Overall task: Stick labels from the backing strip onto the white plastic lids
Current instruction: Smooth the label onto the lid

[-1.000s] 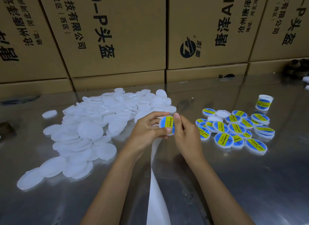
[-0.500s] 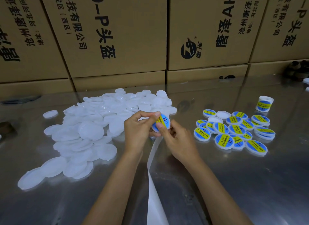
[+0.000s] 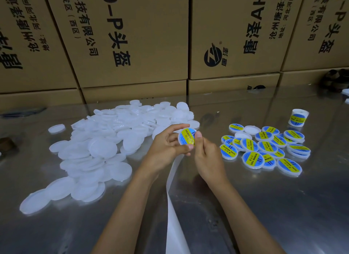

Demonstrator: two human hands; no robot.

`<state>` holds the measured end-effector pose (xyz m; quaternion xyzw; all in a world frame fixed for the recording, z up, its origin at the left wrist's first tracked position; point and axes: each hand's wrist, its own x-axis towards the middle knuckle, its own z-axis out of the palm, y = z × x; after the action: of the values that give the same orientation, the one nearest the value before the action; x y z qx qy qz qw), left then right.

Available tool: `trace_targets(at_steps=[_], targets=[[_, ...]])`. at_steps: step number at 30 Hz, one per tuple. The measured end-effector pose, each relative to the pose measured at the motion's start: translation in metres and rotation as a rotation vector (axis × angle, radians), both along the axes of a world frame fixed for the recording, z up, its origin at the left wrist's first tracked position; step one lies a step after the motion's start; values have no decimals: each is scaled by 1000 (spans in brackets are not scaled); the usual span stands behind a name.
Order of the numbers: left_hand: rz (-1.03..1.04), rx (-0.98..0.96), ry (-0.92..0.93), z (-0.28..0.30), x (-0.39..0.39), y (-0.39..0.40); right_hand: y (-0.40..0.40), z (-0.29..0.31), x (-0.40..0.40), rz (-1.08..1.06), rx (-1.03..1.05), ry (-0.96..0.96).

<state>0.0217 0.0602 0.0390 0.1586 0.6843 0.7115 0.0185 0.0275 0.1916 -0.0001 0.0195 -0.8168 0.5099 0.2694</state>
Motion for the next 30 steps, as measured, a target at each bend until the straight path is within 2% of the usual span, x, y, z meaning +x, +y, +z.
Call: trace_targets(at_steps=[6,10,15,19,23,30], targets=[[200,13,-26,1,0,-2,0,1,-1,125,-205,-71],[321,64,-31,2,-1,-3,-3,-1,2,204,-66,-80],[379,65,-45,3,0,-1,-5,-1,3,258,-70,-85],[228,108,-52,4,-1,-3,-7,0,5,195,-72,-54],[57,54,-13,2,1,-2,-4,3,3,155,-167,-71],[-29,48,25,2,0,-5,-4,3,1,175,-327,-101]])
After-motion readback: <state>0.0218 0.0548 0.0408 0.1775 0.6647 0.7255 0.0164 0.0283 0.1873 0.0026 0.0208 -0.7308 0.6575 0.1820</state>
